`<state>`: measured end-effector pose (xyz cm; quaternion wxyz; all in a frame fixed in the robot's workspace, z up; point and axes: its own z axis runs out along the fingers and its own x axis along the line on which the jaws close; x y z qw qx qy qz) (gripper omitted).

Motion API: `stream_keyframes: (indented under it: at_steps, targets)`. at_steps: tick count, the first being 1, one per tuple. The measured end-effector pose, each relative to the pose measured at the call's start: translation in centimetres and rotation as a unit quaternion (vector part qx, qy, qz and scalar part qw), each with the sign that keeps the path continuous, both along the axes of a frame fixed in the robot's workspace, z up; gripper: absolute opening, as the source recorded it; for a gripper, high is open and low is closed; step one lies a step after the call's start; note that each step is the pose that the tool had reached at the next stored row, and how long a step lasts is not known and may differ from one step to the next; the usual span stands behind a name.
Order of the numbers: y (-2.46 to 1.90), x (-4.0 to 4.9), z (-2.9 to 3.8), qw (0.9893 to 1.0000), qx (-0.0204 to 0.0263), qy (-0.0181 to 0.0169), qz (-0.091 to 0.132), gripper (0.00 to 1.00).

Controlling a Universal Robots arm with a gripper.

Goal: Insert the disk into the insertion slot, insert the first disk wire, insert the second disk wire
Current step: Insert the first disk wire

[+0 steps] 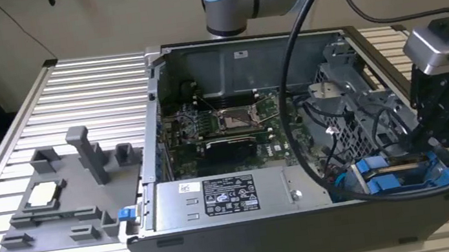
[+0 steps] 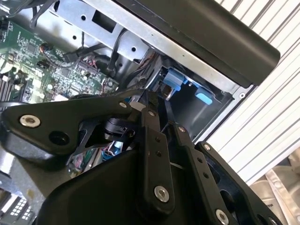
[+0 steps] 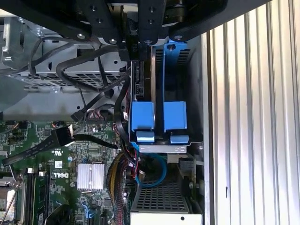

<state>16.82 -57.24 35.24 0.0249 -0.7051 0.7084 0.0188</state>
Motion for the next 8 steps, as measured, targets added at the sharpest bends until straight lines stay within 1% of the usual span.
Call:
stream_keyframes:
  at_steps: [8]
  targets:
    - [0.0, 0.04, -0.46, 1.0, -0.0001, 0.0, -0.001, 0.19]
